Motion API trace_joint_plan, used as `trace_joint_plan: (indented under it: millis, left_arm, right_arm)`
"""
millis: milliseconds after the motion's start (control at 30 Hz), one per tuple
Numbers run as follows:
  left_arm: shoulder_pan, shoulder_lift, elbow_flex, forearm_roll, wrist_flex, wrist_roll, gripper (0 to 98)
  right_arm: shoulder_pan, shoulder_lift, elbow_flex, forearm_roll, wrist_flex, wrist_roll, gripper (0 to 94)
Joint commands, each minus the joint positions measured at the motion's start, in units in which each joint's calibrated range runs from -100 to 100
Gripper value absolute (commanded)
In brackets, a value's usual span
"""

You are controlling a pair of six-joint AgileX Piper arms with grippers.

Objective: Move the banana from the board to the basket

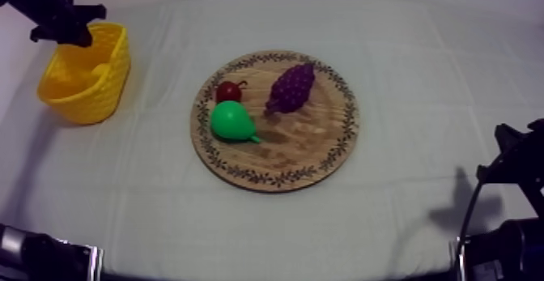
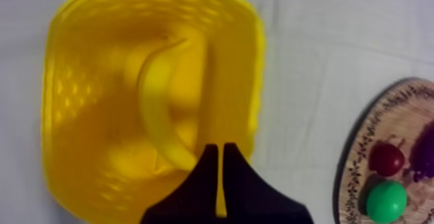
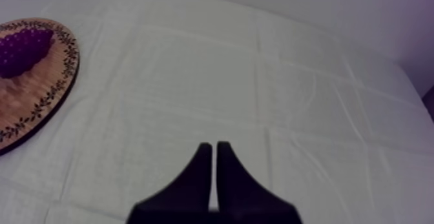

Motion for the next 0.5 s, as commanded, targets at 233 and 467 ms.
trace_joint_plan:
  millis: [233,467]
  left_arm:
    - [-0.1,-43.0,23.0,7.18,-15.2,-13.5,0.1]
    - [-0.6,-66.8,37.8,8.02,-22.4,-12.5,0.1]
  right_arm:
    - [0.0,0.0,0.0,0.0,0.0,0.0,0.6]
    - [0.0,0.0,0.0,0.0,0.0,0.0,0.6]
